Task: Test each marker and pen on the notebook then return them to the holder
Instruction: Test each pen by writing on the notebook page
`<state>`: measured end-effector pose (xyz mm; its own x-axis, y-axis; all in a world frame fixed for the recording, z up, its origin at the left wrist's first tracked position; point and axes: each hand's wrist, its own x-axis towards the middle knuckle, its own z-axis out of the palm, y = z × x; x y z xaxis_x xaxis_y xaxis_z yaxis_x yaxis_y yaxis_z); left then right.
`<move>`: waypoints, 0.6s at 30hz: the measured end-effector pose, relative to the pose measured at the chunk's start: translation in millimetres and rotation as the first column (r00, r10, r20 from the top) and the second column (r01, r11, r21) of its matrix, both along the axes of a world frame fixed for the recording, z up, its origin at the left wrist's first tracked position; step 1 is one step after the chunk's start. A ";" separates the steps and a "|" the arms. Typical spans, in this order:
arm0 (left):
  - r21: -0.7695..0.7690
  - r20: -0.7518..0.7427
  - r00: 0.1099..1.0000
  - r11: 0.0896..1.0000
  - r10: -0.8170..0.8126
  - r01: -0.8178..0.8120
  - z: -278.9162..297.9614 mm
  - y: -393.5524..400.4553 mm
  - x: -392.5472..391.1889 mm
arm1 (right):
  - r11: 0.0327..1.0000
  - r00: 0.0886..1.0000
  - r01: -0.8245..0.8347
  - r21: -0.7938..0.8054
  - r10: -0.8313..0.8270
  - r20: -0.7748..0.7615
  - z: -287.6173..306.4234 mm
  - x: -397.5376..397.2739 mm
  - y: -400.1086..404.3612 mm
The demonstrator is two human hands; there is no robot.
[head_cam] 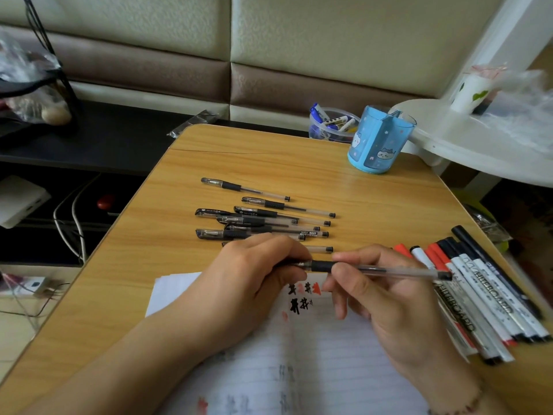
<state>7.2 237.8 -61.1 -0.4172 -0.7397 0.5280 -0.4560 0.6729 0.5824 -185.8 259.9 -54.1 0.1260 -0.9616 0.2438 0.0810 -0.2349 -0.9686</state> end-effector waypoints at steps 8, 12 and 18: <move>-0.020 -0.099 0.994 0.999 -0.052 0.050 3.7 5.8 -3.0 | 0.991 0.992 0.050 -0.123 -0.063 -0.107 1.2 4.4 5.6; -0.057 0.055 0.998 0.998 0.039 -0.036 0.1 2.1 -4.0 | 0.956 0.960 0.132 -0.262 -0.189 -0.207 24.0 -7.0 5.1; -0.058 0.158 0.886 0.900 0.435 -0.432 -16.3 -15.0 11.5 | 0.865 0.405 0.421 -0.273 -0.448 -0.797 50.8 -97.1 16.5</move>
<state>18.7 222.8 -77.4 -0.1389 -0.8562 0.4976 -0.7924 0.3975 0.4628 -282.8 276.4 -3.3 -0.1557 -0.9433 0.2932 -0.8525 -0.0216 -0.5223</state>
